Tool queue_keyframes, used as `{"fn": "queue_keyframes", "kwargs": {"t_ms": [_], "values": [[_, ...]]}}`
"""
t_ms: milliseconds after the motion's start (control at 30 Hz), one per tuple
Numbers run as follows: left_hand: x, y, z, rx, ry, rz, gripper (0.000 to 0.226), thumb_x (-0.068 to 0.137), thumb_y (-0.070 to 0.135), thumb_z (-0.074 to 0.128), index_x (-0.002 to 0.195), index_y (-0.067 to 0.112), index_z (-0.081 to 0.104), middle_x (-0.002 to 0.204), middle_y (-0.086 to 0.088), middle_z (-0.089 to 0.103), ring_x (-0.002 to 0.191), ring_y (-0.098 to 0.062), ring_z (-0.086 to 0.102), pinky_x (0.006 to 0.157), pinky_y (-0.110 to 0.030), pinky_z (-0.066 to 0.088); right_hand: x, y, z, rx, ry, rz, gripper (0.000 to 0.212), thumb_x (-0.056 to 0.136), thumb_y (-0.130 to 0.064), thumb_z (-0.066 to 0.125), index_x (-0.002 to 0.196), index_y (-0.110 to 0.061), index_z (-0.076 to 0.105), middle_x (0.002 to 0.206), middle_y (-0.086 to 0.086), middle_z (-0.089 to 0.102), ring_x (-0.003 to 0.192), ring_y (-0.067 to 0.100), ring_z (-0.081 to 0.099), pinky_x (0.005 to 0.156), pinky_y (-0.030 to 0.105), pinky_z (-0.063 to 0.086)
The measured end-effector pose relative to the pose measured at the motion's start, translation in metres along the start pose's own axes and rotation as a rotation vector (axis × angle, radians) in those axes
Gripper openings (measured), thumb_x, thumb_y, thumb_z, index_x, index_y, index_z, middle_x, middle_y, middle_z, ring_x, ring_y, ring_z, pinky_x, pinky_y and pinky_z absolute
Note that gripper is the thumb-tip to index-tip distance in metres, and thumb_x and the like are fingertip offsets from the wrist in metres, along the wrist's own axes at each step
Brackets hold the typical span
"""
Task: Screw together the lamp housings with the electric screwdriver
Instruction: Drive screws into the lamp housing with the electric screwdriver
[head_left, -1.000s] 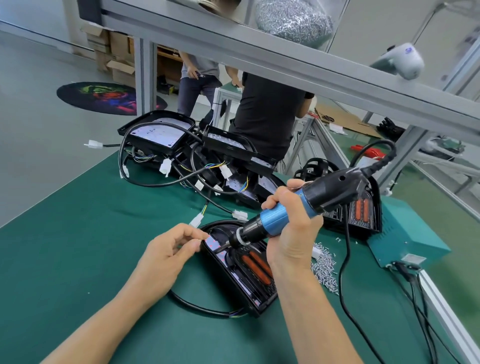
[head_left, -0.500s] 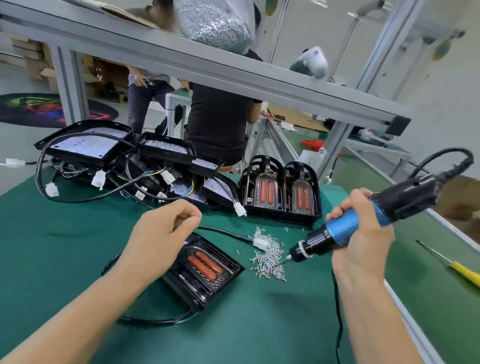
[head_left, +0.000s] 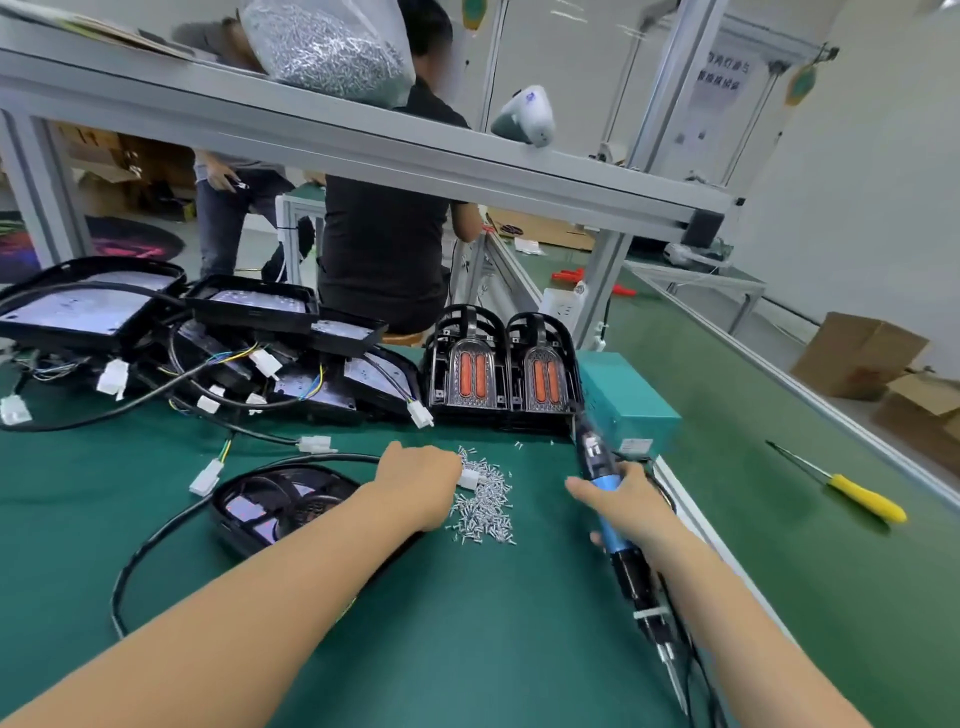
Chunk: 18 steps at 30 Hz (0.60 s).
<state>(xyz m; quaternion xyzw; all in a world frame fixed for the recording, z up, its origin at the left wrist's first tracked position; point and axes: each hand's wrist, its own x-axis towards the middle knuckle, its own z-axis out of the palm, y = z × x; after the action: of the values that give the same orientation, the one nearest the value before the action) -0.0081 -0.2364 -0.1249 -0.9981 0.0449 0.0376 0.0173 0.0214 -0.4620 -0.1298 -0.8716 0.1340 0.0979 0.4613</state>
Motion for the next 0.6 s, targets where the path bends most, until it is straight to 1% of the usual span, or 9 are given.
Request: {"fn": "queue_keyframes", "kwargs": {"t_ms": [33, 67, 100, 167, 267, 333, 433, 533, 600], "values": [[0.001, 0.001, 0.003, 0.02, -0.015, 0.002, 0.029, 0.088, 0.004, 0.043, 0.066, 0.015, 0.029, 0.071, -0.003, 0.045, 0.09, -0.029, 0.057, 0.088, -0.036, 0.031, 0.002, 0.0, 0.006, -0.163, 0.006, -0.005, 0.062, 0.086, -0.045, 0.069, 0.126, -0.011, 0.035, 0.108, 0.008, 0.059, 0.068, 0.027, 0.068, 0.067, 0.038, 0.058], [0.003, 0.003, 0.006, 0.034, -0.025, 0.006, 0.024, 0.088, 0.004, 0.043, 0.069, 0.014, 0.033, 0.074, -0.002, 0.048, 0.088, -0.028, 0.056, 0.09, -0.036, 0.031, 0.004, 0.0, 0.011, -0.341, 0.024, -0.017, 0.061, 0.088, -0.049, 0.064, 0.123, -0.009, 0.035, 0.113, 0.01, 0.059, 0.082, 0.029, 0.067, 0.076, 0.038, 0.054], [0.003, 0.004, 0.01, 0.042, -0.03, 0.012, 0.018, 0.089, 0.005, 0.044, 0.075, 0.014, 0.037, 0.078, -0.002, 0.052, 0.087, -0.027, 0.055, 0.092, -0.037, 0.031, 0.006, 0.0, 0.016, -0.492, 0.049, -0.036, 0.059, 0.09, -0.053, 0.059, 0.121, -0.009, 0.036, 0.117, 0.011, 0.059, 0.091, 0.029, 0.062, 0.077, 0.034, 0.049], [0.004, 0.007, 0.014, 0.052, -0.034, 0.024, 0.013, 0.089, 0.006, 0.045, 0.081, 0.014, 0.04, 0.072, -0.001, 0.048, 0.08, -0.026, 0.052, 0.097, -0.038, 0.031, 0.007, -0.005, 0.022, -0.674, 0.098, -0.072, 0.051, 0.093, -0.056, 0.052, 0.112, -0.011, 0.037, 0.119, 0.01, 0.06, 0.094, 0.028, 0.056, 0.071, 0.032, 0.041], [0.003, 0.009, 0.016, 0.067, -0.017, 0.028, 0.025, 0.088, 0.004, 0.045, 0.068, 0.015, 0.035, 0.063, 0.001, 0.038, 0.069, -0.022, 0.043, 0.1, -0.039, 0.028, 0.009, -0.011, 0.026, -0.887, 0.152, -0.079, 0.054, 0.095, -0.058, 0.046, 0.118, -0.01, 0.043, 0.115, 0.007, 0.063, 0.102, 0.027, 0.061, 0.068, 0.031, 0.038], [0.002, 0.008, 0.016, 0.076, 0.012, 0.03, 0.03, 0.086, 0.003, 0.046, 0.063, 0.017, 0.031, 0.062, 0.002, 0.038, 0.064, -0.021, 0.041, 0.096, -0.037, 0.029, 0.011, -0.012, 0.028, -0.93, 0.15, -0.073, 0.055, 0.094, -0.058, 0.046, 0.121, -0.009, 0.045, 0.116, 0.006, 0.064, 0.105, 0.026, 0.062, 0.069, 0.031, 0.039], [0.0, 0.006, 0.015, 0.073, 0.037, 0.021, 0.032, 0.084, 0.005, 0.05, 0.061, 0.018, 0.032, 0.059, 0.002, 0.039, 0.056, -0.017, 0.035, 0.083, -0.035, 0.026, 0.013, -0.012, 0.029, -0.939, 0.148, -0.093, 0.058, 0.094, -0.058, 0.048, 0.124, -0.009, 0.045, 0.121, 0.007, 0.06, 0.108, 0.026, 0.06, 0.072, 0.03, 0.039], [-0.006, 0.0, 0.008, 0.003, 0.065, 0.006, 0.036, 0.086, 0.017, 0.055, 0.058, 0.019, 0.034, 0.059, 0.003, 0.041, 0.064, -0.02, 0.043, 0.081, -0.034, 0.026, 0.015, -0.017, 0.027, -0.99, 0.173, -0.142, 0.059, 0.093, -0.058, 0.049, 0.124, -0.008, 0.05, 0.125, 0.01, 0.055, 0.111, 0.028, 0.058, 0.072, 0.031, 0.038], [-0.015, -0.01, -0.001, -0.076, 0.169, -0.011, 0.042, 0.092, 0.032, 0.051, 0.055, 0.02, 0.036, 0.064, 0.002, 0.047, 0.076, -0.023, 0.047, 0.082, -0.035, 0.029, 0.016, -0.019, 0.026, -1.018, 0.158, -0.158, 0.05, 0.094, -0.057, 0.048, 0.113, -0.011, 0.055, 0.118, 0.008, 0.06, 0.102, 0.027, 0.06, 0.07, 0.029, 0.039]]}}
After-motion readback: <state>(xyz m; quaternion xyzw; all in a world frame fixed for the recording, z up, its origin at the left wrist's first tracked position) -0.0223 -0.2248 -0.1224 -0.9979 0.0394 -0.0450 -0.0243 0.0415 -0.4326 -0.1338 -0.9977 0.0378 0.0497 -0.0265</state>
